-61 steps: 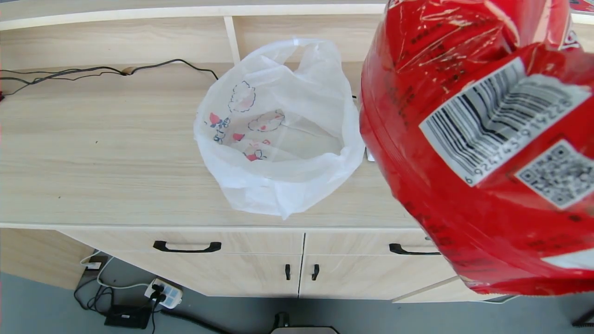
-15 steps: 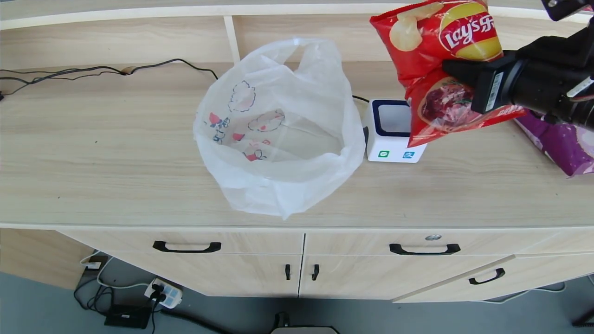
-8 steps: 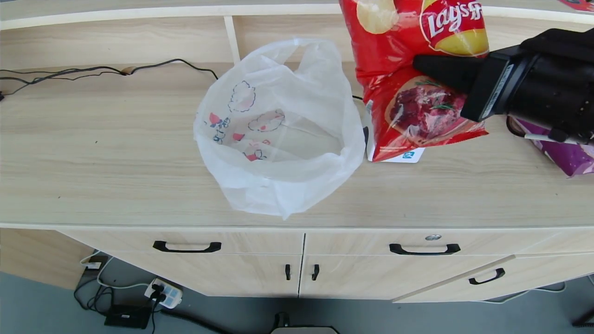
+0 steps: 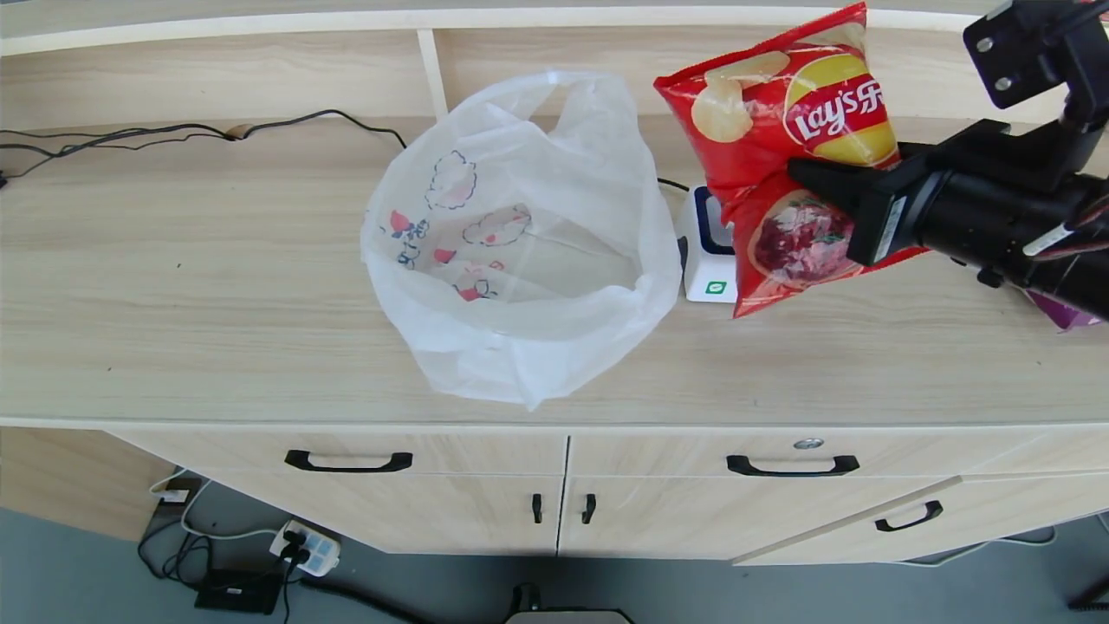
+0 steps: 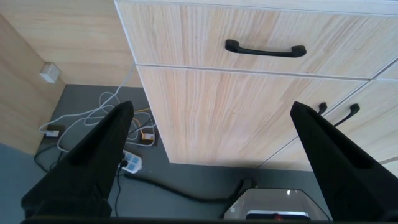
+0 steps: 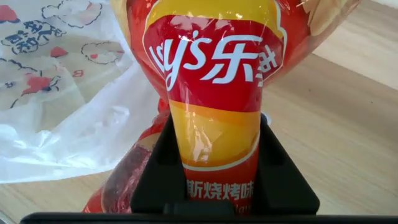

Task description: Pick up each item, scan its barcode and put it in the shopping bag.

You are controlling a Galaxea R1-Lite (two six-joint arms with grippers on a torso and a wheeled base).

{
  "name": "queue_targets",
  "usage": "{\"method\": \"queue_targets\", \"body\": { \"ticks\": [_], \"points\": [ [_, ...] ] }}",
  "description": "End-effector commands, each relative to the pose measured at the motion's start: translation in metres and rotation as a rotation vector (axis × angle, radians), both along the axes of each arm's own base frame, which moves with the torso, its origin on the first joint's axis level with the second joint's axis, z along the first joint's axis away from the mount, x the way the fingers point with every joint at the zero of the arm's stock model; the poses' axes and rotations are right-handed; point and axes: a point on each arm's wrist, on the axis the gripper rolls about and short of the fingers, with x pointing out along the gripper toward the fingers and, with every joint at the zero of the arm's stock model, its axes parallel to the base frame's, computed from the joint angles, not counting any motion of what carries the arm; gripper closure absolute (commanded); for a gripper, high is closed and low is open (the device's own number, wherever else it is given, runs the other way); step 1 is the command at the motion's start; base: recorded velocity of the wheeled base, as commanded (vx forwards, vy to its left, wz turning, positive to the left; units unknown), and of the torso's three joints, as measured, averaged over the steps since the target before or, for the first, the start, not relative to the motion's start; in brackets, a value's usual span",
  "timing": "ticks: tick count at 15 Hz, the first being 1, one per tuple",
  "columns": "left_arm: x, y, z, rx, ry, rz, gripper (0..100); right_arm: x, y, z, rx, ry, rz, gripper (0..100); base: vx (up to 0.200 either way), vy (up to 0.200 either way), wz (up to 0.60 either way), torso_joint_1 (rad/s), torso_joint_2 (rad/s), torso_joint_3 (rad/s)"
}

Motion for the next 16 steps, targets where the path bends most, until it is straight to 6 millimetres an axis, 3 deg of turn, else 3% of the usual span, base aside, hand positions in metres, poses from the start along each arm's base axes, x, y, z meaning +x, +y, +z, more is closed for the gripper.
{"method": "queue_targets", "body": {
  "ticks": [1, 7, 16],
  "points": [
    [0.000, 0.000, 0.000, -0.001, 0.001, 0.001, 0, 0.027, 0.010, -0.015, -0.010, -0.005, -0.006, 100, 0.000, 0.000, 0.00, 0.000, 0.00, 0.000],
    [0.000, 0.000, 0.000, 0.003, -0.001, 0.000, 0, 0.039, -0.005, -0.007, 0.001, -0.052, -0.066, 100, 0.000, 0.000, 0.00, 0.000, 0.00, 0.000],
    [0.000, 0.000, 0.000, 0.000, -0.002, 0.000, 0, 0.027, -0.008, 0.002, -0.012, -0.095, -0.070, 100, 0.000, 0.000, 0.00, 0.000, 0.00, 0.000]
  ]
}}
